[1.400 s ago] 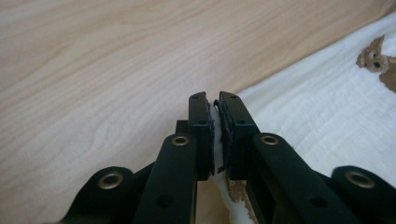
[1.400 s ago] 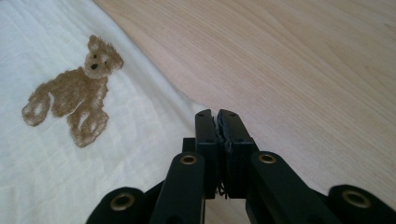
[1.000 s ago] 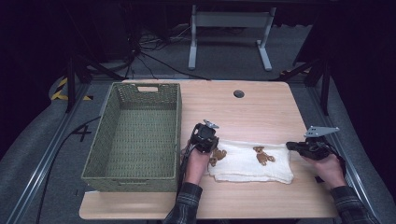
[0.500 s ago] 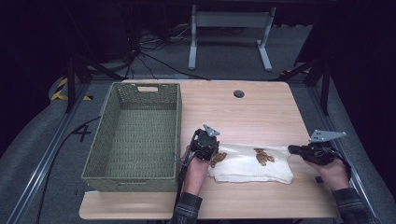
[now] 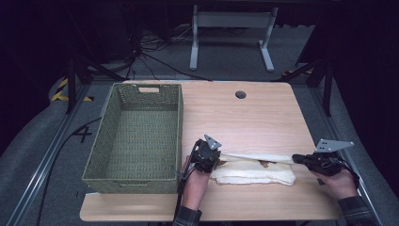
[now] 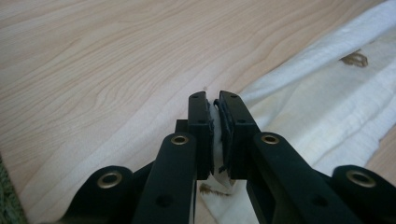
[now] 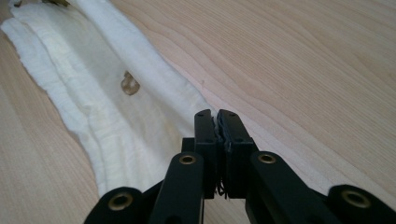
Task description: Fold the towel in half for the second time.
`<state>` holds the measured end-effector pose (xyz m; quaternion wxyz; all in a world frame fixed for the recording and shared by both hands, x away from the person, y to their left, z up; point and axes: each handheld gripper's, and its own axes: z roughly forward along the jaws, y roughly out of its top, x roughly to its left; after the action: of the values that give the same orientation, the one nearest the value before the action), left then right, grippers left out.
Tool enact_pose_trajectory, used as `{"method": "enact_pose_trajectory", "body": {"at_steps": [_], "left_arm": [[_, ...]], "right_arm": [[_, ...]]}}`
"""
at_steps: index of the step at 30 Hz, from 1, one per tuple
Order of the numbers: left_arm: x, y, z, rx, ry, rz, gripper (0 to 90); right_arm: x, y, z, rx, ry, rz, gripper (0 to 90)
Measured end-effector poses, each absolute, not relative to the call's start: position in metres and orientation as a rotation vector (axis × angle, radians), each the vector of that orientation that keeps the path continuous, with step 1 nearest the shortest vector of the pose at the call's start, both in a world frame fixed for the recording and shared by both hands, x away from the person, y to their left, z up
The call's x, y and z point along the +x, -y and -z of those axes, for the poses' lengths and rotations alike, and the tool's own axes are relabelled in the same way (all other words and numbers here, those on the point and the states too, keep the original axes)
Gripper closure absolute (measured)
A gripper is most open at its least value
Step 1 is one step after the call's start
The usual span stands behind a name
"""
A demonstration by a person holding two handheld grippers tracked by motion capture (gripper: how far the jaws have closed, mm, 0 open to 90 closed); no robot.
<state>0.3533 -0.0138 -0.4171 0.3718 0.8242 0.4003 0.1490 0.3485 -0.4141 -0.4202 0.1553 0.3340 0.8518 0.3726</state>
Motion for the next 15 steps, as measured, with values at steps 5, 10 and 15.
{"method": "enact_pose_trajectory", "body": {"at_steps": [5, 10, 15], "left_arm": [[0.343, 0.017, 0.417, 2.131, -1.015, -0.427, 83.6], [0.337, 0.015, 0.423, 2.128, -1.028, -0.406, 83.7], [0.329, 0.014, 0.428, 2.141, -1.029, -0.378, 83.7]], "right_arm": [[0.338, 0.415, 0.417, 0.936, -2.434, -1.092, 87.2], [0.327, 0.417, 0.417, 0.937, -2.441, -1.106, 87.1], [0.318, 0.417, 0.419, 0.932, -2.466, -1.106, 87.1]]}}
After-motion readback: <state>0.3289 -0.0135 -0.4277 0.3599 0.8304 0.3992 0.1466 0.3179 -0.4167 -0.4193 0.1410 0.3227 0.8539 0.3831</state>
